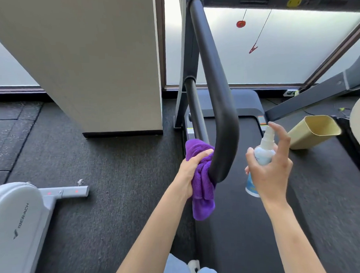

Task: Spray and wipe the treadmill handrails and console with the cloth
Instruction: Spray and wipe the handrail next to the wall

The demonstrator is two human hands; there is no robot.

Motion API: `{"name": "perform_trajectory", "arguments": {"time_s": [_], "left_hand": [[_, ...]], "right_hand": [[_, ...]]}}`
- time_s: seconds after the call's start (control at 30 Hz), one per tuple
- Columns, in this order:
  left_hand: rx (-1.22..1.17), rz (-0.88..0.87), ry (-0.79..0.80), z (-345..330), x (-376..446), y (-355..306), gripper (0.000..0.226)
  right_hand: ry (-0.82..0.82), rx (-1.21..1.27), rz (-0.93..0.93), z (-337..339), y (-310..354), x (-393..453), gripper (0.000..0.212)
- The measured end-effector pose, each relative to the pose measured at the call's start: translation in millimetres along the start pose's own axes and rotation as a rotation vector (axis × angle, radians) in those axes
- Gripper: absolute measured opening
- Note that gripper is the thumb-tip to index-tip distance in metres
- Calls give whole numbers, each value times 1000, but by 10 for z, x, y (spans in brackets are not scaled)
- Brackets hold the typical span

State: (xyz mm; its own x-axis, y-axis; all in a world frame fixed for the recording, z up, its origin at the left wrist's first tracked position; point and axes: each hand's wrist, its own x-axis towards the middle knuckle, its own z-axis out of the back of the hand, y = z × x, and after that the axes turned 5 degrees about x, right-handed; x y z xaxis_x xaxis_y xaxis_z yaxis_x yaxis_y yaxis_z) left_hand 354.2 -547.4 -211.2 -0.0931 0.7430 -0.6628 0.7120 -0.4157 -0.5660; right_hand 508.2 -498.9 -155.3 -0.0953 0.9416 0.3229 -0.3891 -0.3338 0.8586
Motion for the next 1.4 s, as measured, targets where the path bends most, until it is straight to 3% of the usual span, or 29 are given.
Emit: {"name": "perform_trajectory", "arguments": {"time_s": [0.1,0.23,0.4,0.5,0.57,0.67,0.73,0.83,0.93,1.2,1.4], "left_hand": [[-131,36,-4,-57,-25,52,41],[-239,-73,-129,-168,-147,186,56],[-200,-182,-245,-274,-424,424,85],[-124,-375,-452,-486,-614,583,76],[-11,-595,-577,-636,-702,679,70],[337,-945,-728,-797,-722,680,86],[520,-1062,-850,-873,-706,545,100],[622,-1169,-976,-963,-722,292,100],[739,-1158,-983,-1043,-769,41,93],[935,-783,-737,-1138,-812,-900,77],[744,-576,-525,-1106,-554,-1427,72]], "right_hand": [[9,15,5,-10,-15,0,61],[27,55,23,43,-17,-16,61],[60,75,55,151,-16,-52,61],[81,80,81,221,-21,-102,61],[95,90,98,268,-20,-157,62],[93,107,119,337,-27,-229,63],[91,126,103,385,-30,-263,63],[78,136,92,471,-38,-292,63],[60,141,113,552,-51,-267,64],[49,196,148,636,97,-30,66],[14,216,166,537,200,241,66]]}}
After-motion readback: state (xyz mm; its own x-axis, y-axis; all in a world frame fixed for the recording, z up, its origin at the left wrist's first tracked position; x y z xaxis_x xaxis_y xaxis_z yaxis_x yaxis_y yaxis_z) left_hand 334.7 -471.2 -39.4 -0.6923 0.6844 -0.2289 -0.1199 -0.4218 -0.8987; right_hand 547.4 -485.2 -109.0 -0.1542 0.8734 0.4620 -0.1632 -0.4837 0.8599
